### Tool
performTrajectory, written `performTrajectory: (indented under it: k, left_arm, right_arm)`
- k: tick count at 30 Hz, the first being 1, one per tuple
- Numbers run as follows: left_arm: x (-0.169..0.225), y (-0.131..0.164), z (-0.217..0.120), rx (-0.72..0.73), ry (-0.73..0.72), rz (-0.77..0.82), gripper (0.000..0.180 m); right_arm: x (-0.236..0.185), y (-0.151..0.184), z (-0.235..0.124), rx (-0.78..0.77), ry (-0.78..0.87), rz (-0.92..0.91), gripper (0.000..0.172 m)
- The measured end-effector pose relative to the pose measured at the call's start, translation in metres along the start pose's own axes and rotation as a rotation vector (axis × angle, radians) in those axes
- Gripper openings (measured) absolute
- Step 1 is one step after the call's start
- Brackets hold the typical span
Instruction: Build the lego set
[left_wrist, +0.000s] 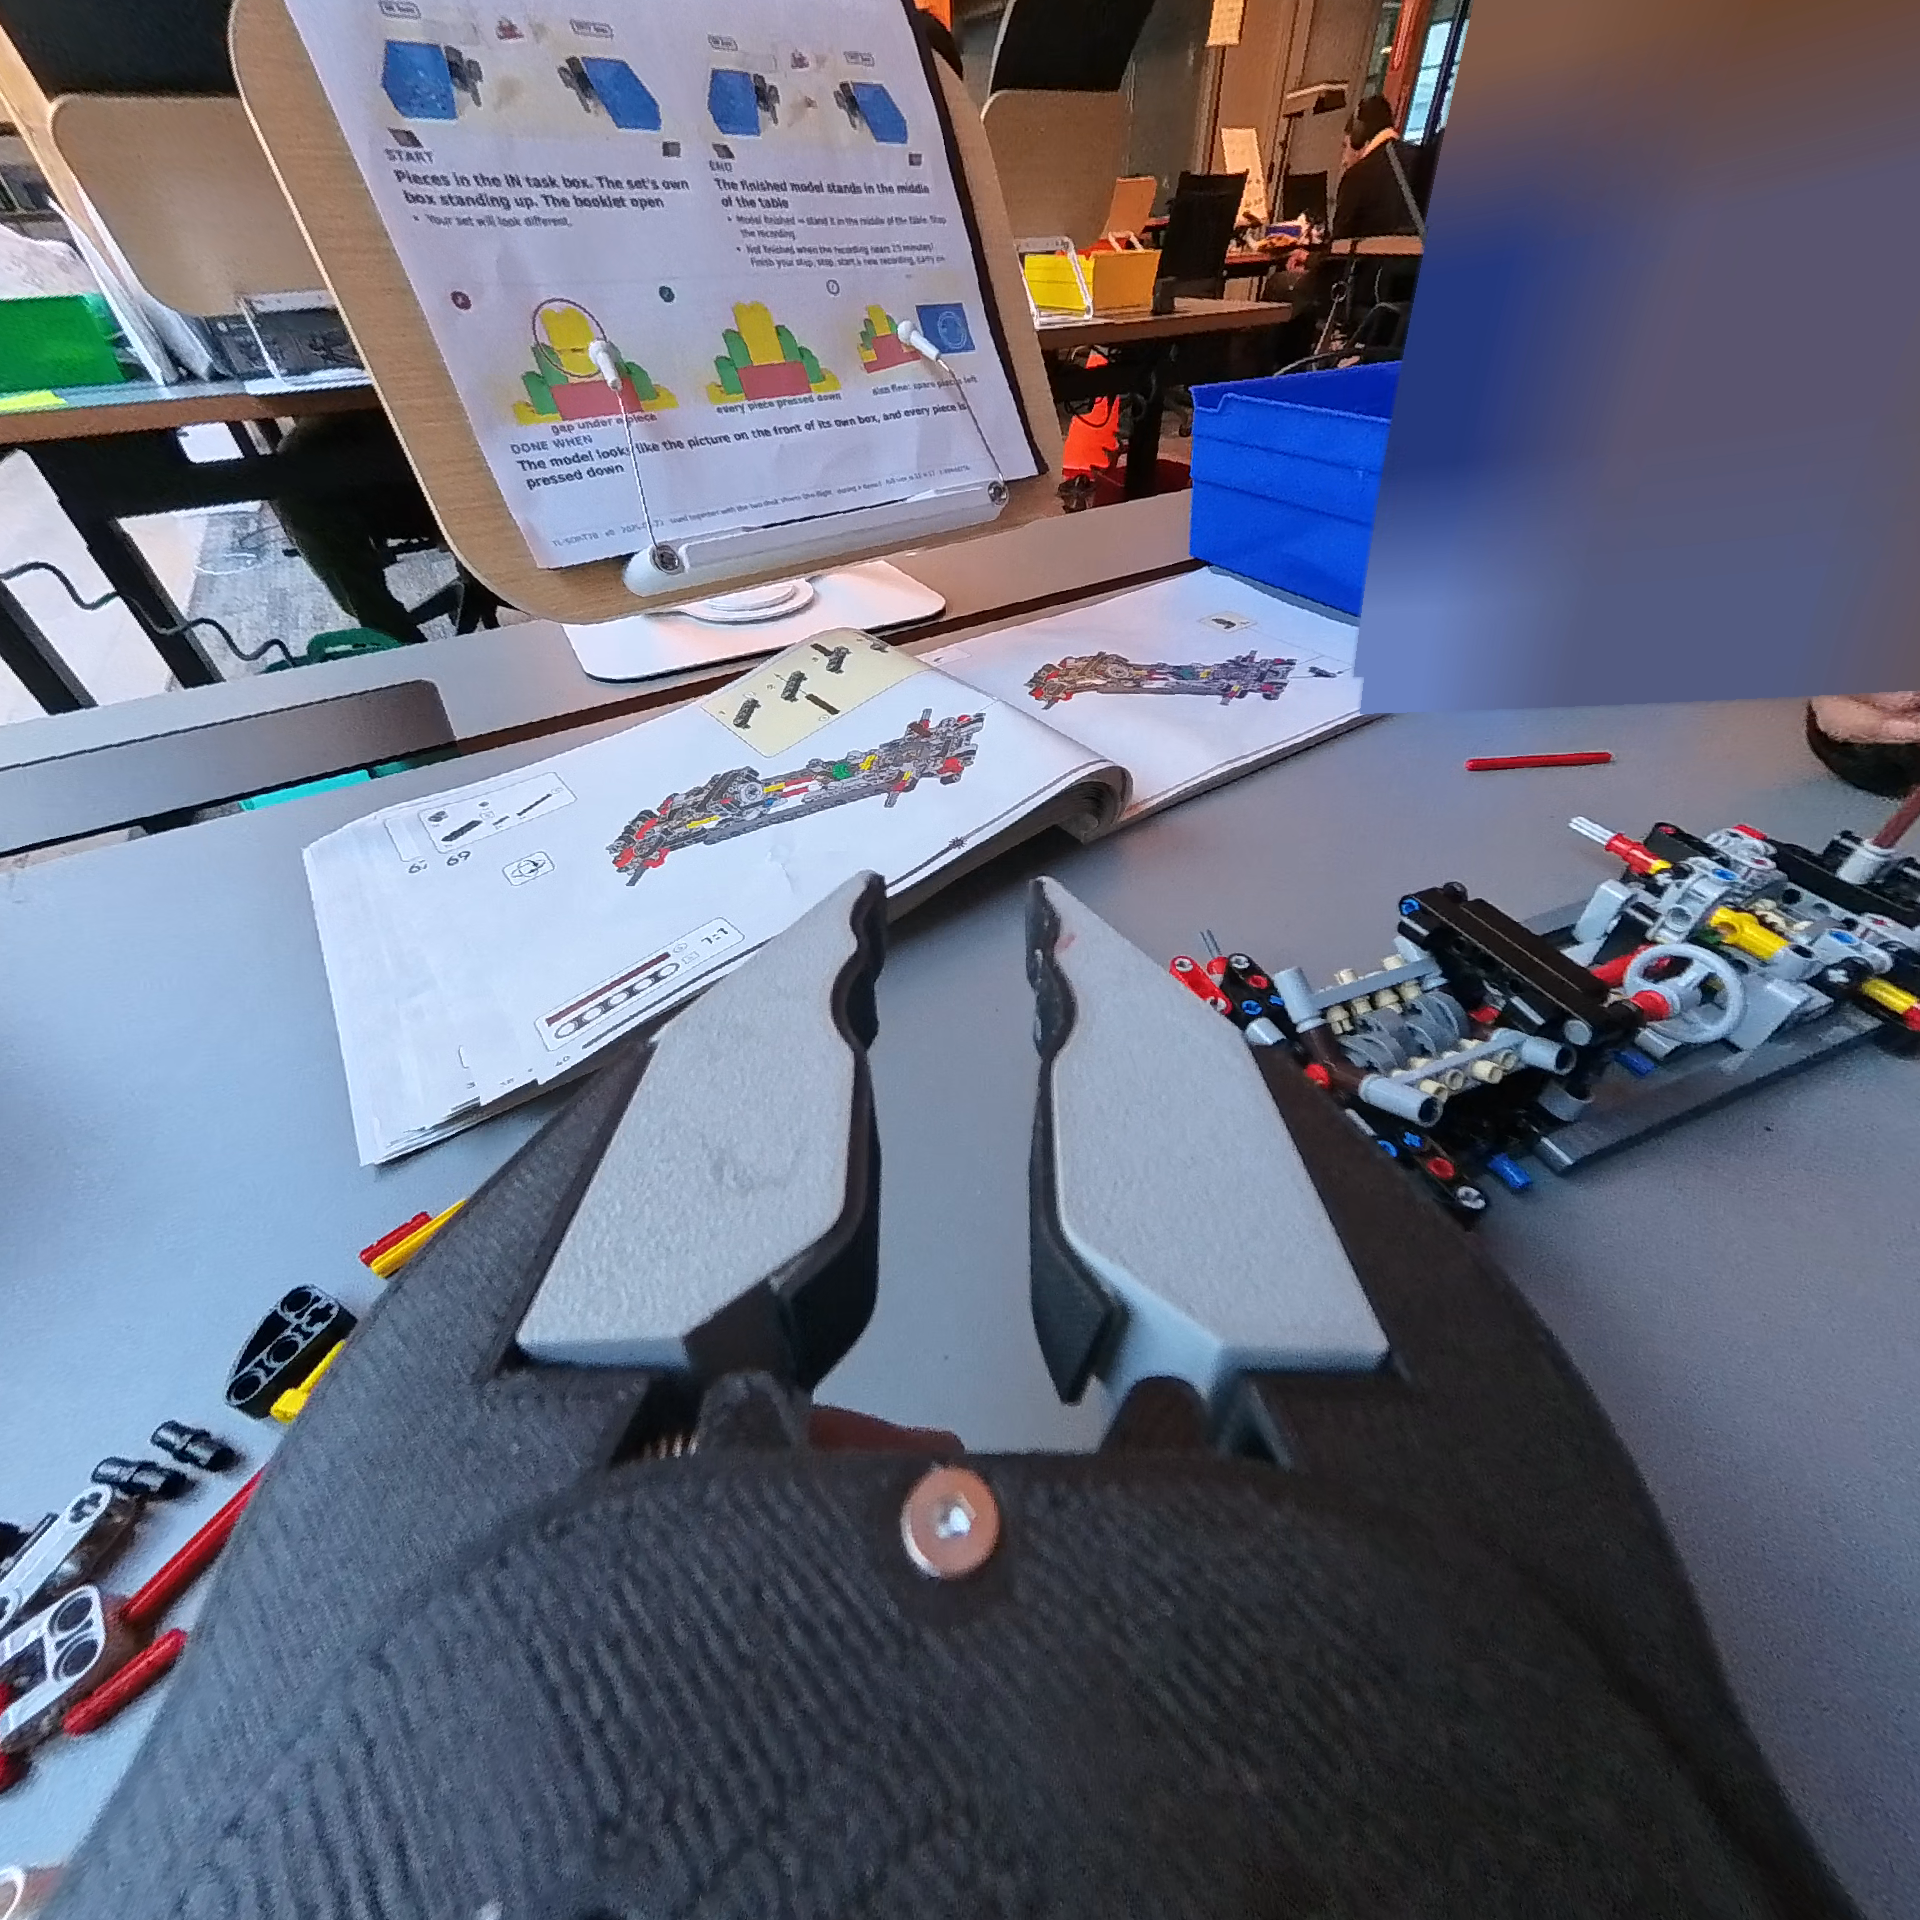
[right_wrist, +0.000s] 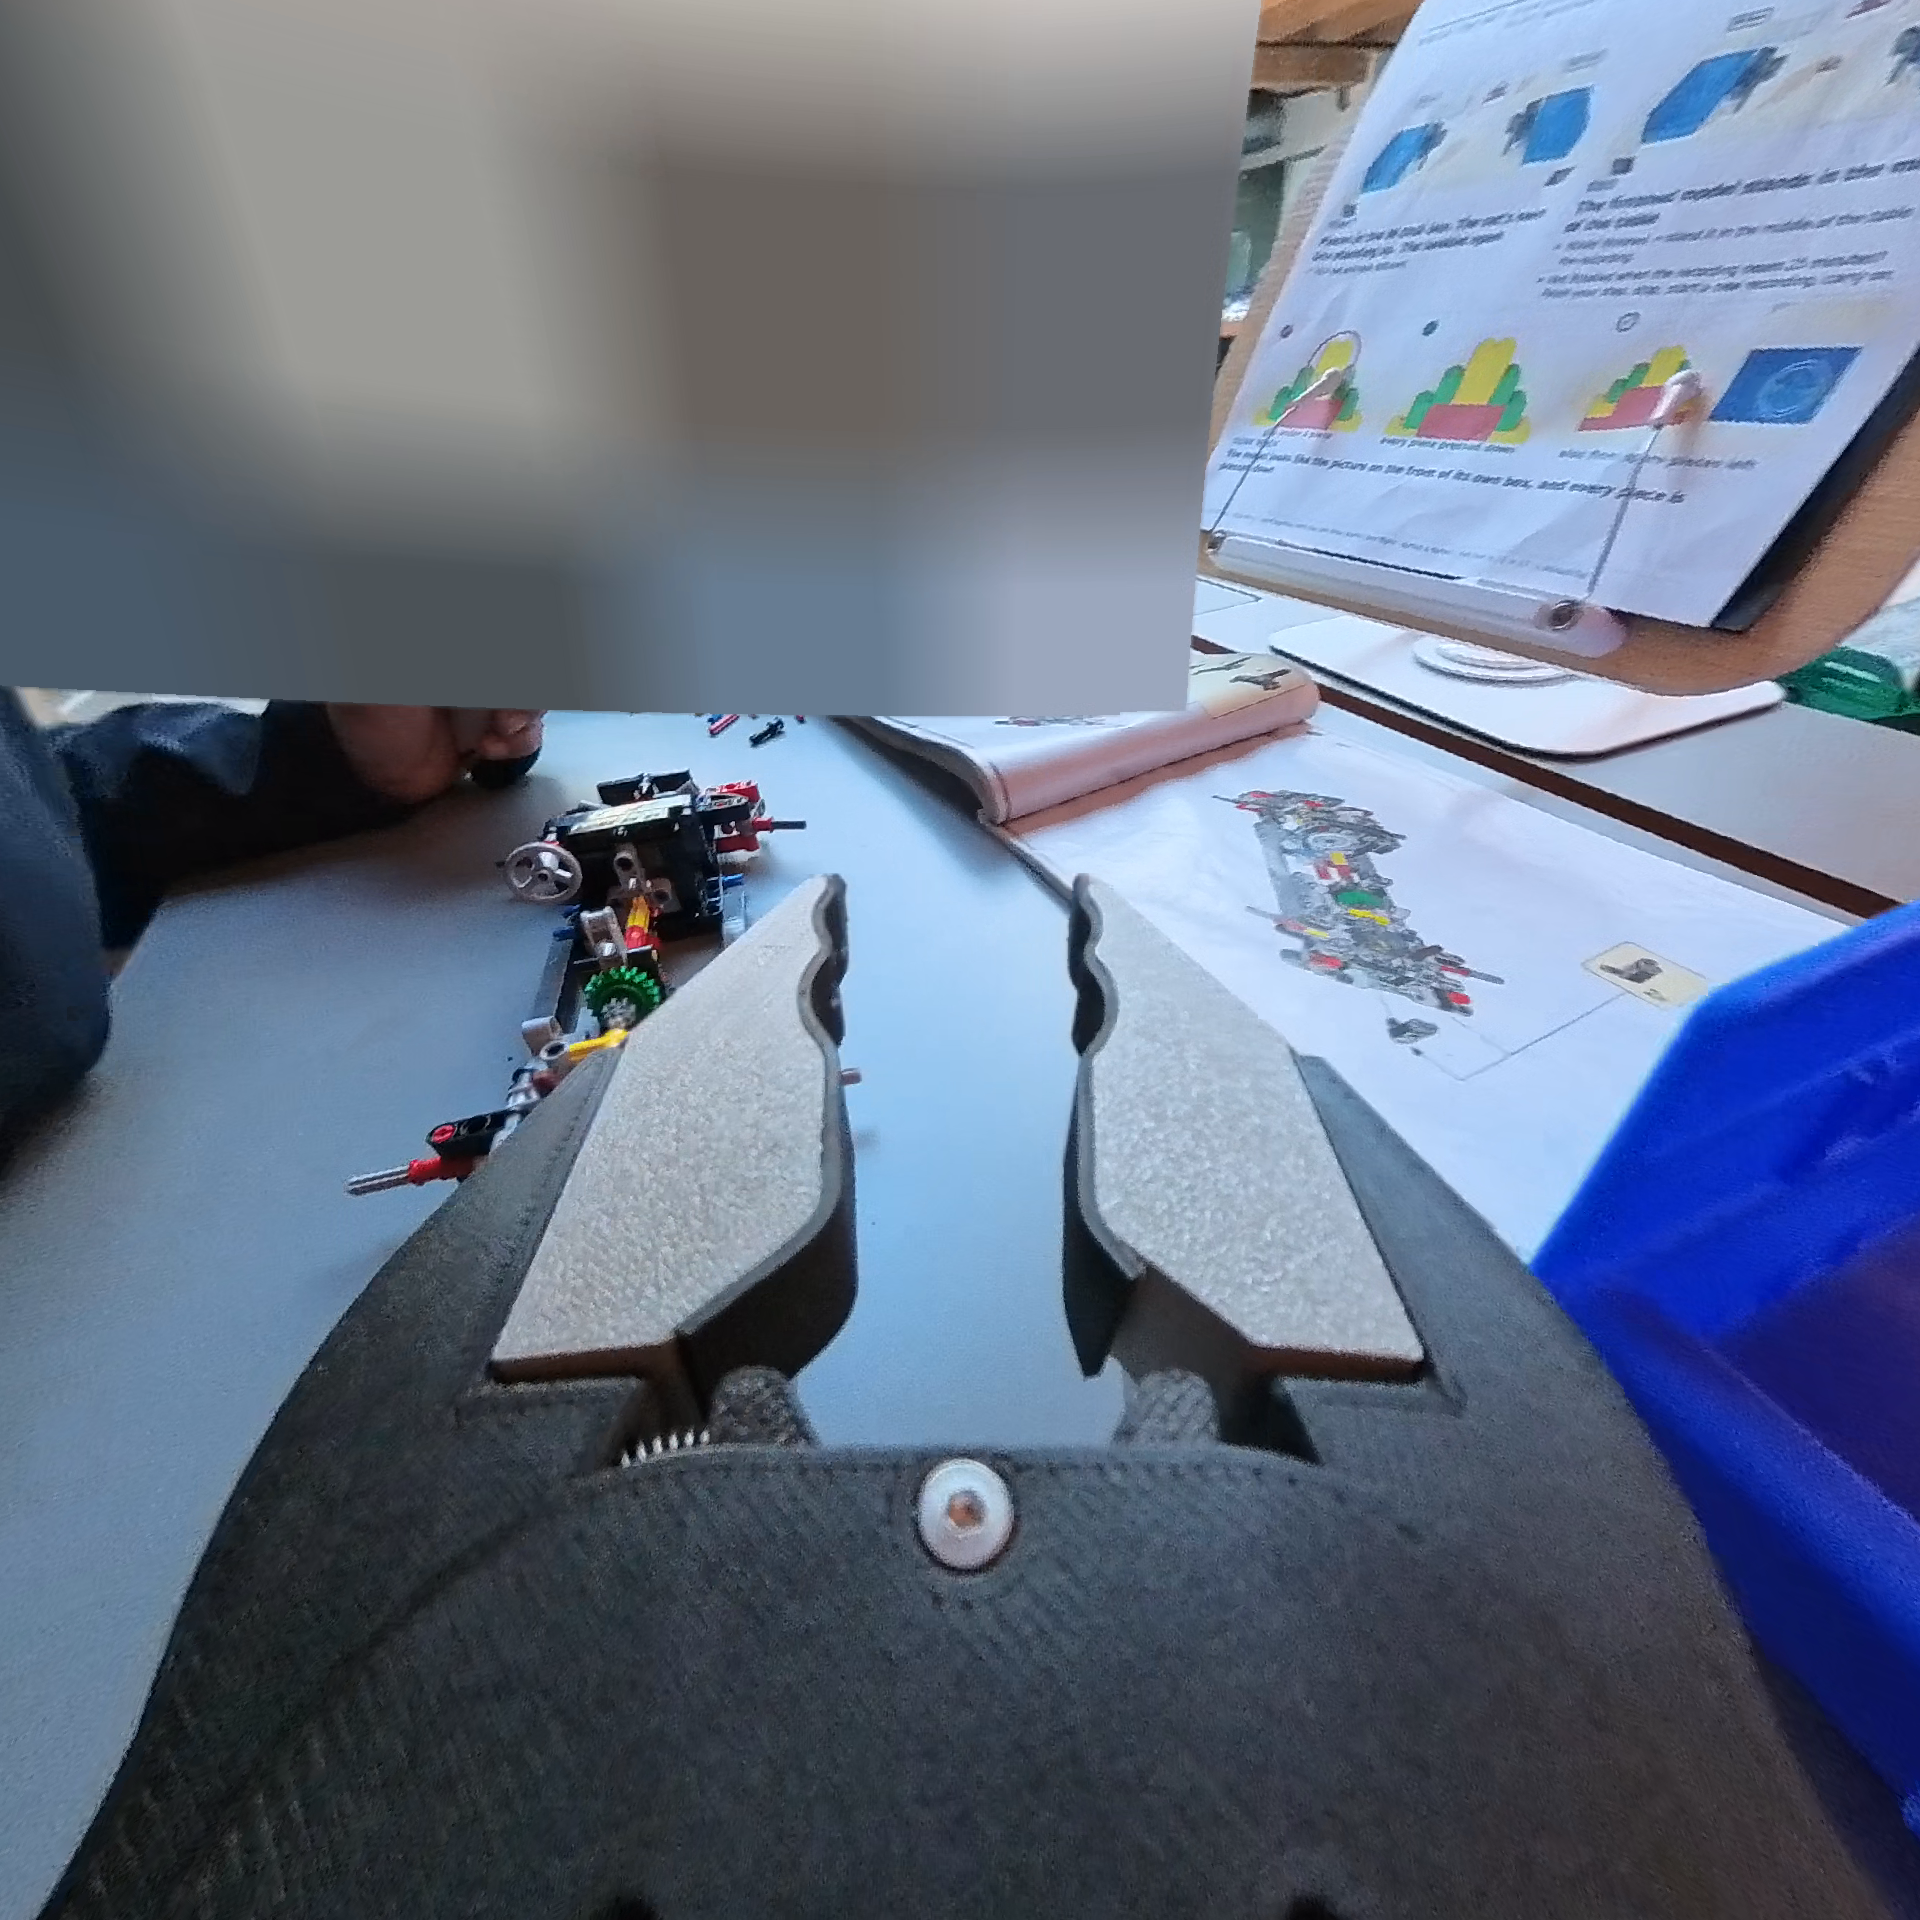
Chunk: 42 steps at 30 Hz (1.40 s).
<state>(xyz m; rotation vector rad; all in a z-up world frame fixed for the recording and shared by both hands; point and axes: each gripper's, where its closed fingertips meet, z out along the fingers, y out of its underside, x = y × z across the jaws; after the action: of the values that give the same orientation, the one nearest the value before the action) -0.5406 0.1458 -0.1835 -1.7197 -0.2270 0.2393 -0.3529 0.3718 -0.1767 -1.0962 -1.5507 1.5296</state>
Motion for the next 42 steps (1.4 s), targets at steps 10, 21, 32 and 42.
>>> performTrajectory:
  k: [10, 21, 32, 42]
  left_arm:
    - [0.077, -0.052, 0.063, -0.108, 0.304, 0.06, 0.05]
    - [0.135, 0.035, 0.254, -0.854, 0.506, 0.432, 0.072]
    - [0.131, 0.048, 0.258, -0.734, 0.581, 0.332, 0.0]
    - [0.148, 0.026, 0.254, -0.793, 0.665, 0.189, 0.006]
  right_arm:
    - [0.023, -0.02, -0.022, 0.094, 0.159, -0.018, 0.039]
    - [0.04, -0.02, -0.04, 0.109, 0.238, 0.031, 0.041]
    - [0.037, -0.024, -0.034, 0.117, 0.174, 0.057, 0.042]
    - [0.033, -0.016, -0.026, 0.072, 0.156, 0.05, 0.041]
